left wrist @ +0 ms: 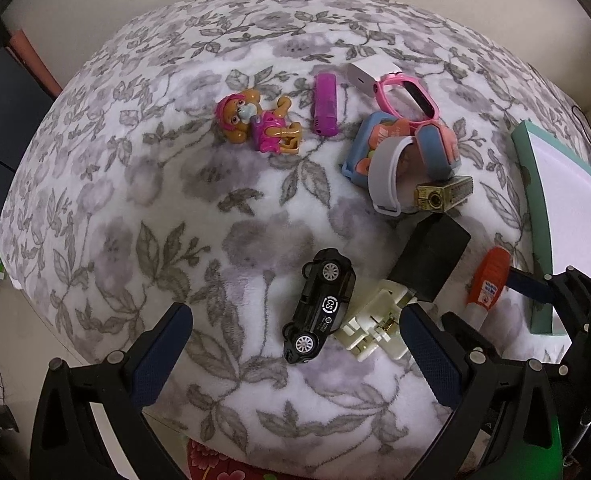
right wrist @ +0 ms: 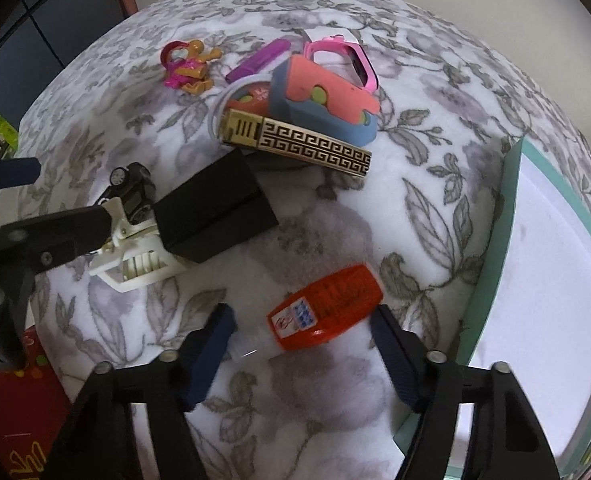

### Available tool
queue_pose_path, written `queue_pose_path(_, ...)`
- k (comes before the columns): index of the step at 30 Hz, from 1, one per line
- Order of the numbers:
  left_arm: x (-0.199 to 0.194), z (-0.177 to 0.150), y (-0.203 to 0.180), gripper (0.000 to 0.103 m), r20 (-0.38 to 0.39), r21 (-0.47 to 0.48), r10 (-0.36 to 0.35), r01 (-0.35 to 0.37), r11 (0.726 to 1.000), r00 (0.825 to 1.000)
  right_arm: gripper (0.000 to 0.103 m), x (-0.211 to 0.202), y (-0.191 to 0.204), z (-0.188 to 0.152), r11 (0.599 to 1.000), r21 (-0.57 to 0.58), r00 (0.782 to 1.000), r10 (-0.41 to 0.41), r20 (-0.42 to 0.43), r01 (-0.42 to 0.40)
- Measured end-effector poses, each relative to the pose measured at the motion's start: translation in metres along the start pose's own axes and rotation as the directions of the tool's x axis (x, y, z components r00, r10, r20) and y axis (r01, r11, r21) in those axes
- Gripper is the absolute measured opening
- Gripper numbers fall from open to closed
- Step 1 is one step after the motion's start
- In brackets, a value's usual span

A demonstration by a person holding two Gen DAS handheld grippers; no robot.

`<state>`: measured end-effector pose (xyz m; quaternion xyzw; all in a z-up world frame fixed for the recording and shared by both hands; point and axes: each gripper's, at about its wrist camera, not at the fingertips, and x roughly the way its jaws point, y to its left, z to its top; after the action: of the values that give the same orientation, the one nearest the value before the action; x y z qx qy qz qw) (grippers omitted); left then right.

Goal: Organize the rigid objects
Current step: 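Move the right tool to the red glue bottle while the left tool approaches the white plug adapter, then grasp the red glue bottle with the right tool while the left tool grasps the white plug adapter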

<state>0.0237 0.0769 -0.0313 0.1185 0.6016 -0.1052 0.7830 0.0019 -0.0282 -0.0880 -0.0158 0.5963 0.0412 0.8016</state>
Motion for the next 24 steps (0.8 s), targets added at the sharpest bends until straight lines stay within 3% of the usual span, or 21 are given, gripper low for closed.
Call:
queue_pose_path(8, -0.006, -0.002, -0.014, 0.101, 0.012, 0.068, 0.024, -0.025, 0.997, 1.0, 0.044, -0.01, -0.006, -0.007, 0.999, 0.033, 1.0, 0.019, 0.004, -0.02)
queue_pose_path(13, -0.004, -0.002, -0.024, 0.088, 0.005, 0.114, 0.037, -0.038, 0.993, 0.999, 0.034, -0.015, -0.018, -0.01, 0.998, 0.061, 0.999, 0.033, 0.002, -0.033)
queue_pose_path(18, -0.008, -0.004, -0.035, 0.088, 0.021, 0.169, 0.051, -0.054, 0.984, 0.998, 0.025, -0.017, -0.029, -0.012, 0.994, 0.095, 0.999, 0.05, 0.003, -0.05)
queue_pose_path(24, -0.013, -0.007, -0.047, 0.088, 0.039, 0.223, 0.042, -0.049, 0.973, 0.998, 0.024, -0.024, -0.045, -0.019, 0.988, 0.129, 0.997, 0.082, 0.007, -0.082)
